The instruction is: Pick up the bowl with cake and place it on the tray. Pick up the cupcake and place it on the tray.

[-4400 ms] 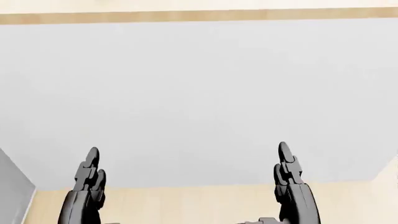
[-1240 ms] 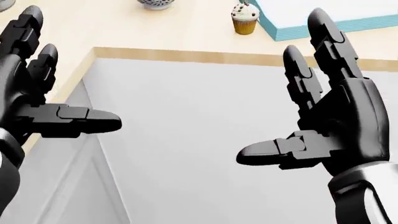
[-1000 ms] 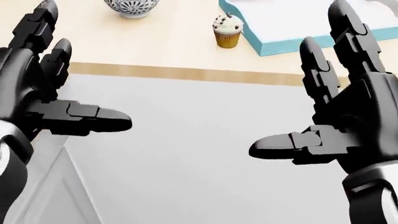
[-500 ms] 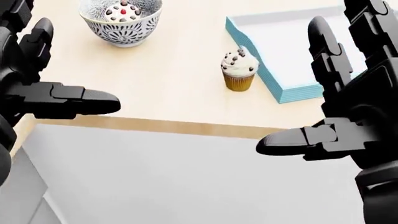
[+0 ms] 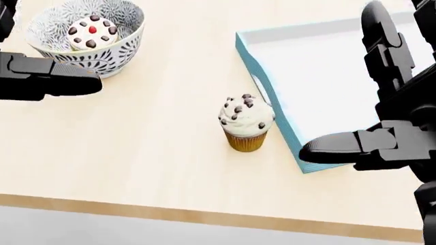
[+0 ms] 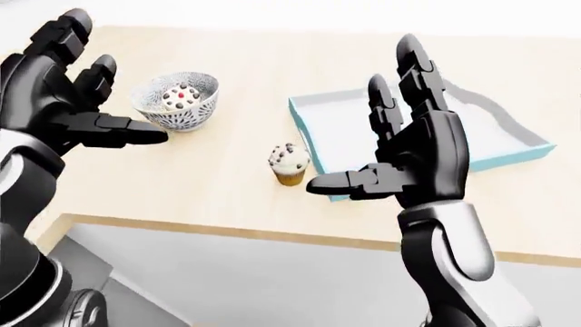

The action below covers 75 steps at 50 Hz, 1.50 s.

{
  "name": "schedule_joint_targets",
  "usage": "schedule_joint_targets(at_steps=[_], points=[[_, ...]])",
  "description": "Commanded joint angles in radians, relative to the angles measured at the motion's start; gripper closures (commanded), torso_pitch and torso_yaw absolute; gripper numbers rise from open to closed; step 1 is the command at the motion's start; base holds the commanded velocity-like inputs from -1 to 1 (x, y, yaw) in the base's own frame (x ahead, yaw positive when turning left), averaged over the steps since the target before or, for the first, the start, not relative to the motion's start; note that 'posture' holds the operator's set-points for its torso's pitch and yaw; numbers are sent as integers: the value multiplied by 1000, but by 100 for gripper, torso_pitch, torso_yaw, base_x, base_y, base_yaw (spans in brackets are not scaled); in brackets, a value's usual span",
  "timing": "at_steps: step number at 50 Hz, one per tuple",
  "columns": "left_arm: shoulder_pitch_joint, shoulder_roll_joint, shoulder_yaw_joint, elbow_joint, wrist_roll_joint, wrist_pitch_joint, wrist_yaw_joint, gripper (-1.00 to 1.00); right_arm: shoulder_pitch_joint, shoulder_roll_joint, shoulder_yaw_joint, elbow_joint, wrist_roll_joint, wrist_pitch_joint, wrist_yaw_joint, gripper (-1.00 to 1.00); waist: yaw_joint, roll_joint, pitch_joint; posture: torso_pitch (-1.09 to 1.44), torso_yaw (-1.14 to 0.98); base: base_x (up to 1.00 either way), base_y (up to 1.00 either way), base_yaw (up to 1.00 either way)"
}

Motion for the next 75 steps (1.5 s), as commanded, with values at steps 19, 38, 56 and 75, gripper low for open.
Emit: schedule_joint_targets(at_steps=[19,38,56,75], points=[[-127,52,-197,255,606,-239,-368,-100,-82,-100,-35,-83,166,16,-140,-100,0,-9,-29,0,0,0,0,0],[-130,-32,-184,583,1047,-705,-459,-100,-118,-129,-6,-94,216,13,-206,-100,8,-31,-46,0,0,0,0,0],[-136,-69,-192,791,1230,-896,-392,-100,-109,-97,6,-93,166,9,-164,-100,8,-34,-39,0,0,0,0,0],[-185,-47,-206,1099,1290,-1017,-179,-100,-91,-89,7,-107,155,12,-151,-100,5,-33,-48,0,0,0,0,0]])
